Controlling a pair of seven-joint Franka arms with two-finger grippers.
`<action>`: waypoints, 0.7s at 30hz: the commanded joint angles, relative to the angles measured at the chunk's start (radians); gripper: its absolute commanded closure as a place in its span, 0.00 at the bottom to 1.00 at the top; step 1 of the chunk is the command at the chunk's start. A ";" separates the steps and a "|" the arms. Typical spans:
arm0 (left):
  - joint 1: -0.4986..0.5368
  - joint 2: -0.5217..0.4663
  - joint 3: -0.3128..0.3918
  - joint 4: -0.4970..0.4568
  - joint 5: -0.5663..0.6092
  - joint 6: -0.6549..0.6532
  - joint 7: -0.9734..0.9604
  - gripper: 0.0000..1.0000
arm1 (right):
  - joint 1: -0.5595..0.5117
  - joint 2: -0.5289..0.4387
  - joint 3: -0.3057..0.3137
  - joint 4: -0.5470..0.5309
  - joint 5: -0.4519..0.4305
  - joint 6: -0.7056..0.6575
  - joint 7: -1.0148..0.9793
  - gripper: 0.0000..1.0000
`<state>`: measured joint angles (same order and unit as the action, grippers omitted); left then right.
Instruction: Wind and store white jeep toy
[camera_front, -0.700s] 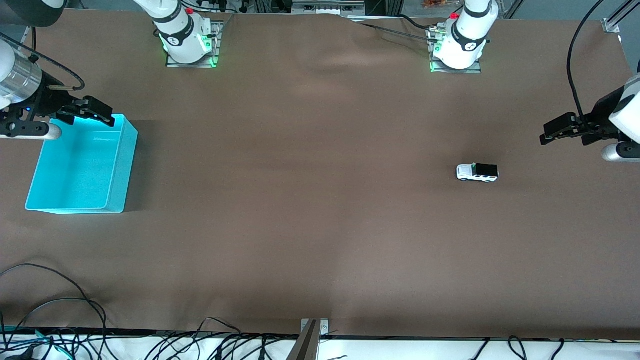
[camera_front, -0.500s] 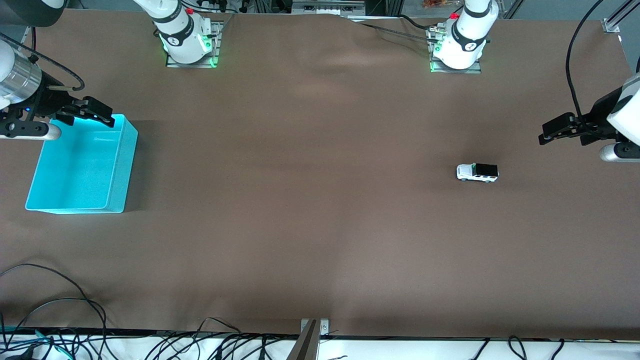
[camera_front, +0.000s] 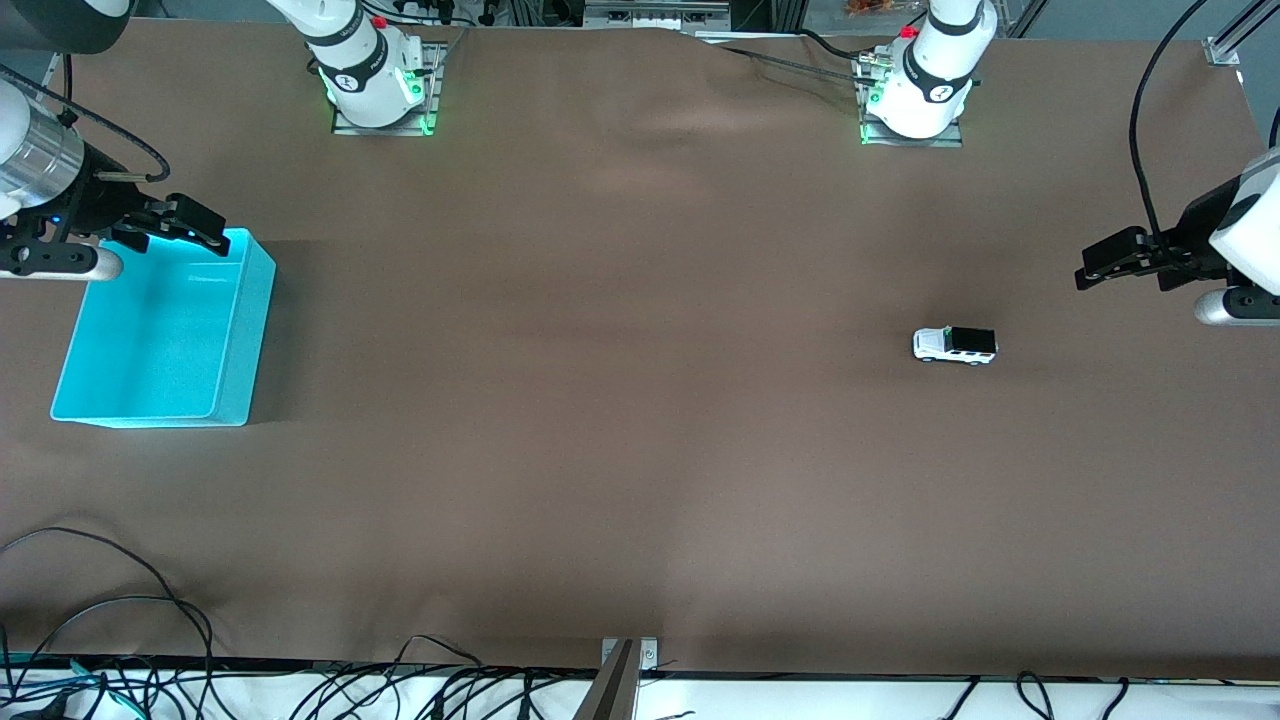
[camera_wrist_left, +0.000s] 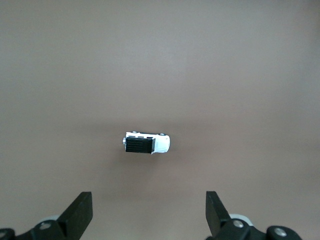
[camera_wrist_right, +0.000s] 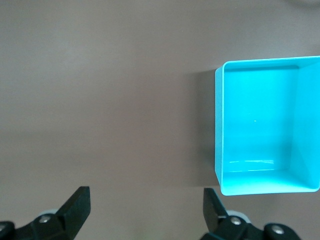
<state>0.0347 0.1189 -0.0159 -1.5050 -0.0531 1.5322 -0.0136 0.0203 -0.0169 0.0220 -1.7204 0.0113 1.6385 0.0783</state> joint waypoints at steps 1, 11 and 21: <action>0.007 0.007 -0.003 -0.017 0.016 -0.007 -0.028 0.00 | 0.004 0.011 0.001 0.024 -0.008 -0.002 -0.011 0.00; 0.007 0.090 -0.003 -0.017 0.016 -0.021 -0.454 0.00 | 0.004 0.011 0.001 0.024 -0.007 -0.002 -0.011 0.00; 0.008 0.140 -0.003 -0.057 0.016 -0.007 -0.807 0.00 | 0.004 0.011 0.001 0.024 -0.007 -0.002 -0.011 0.00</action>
<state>0.0392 0.2477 -0.0142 -1.5423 -0.0530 1.5245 -0.6689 0.0207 -0.0167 0.0228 -1.7197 0.0113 1.6397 0.0782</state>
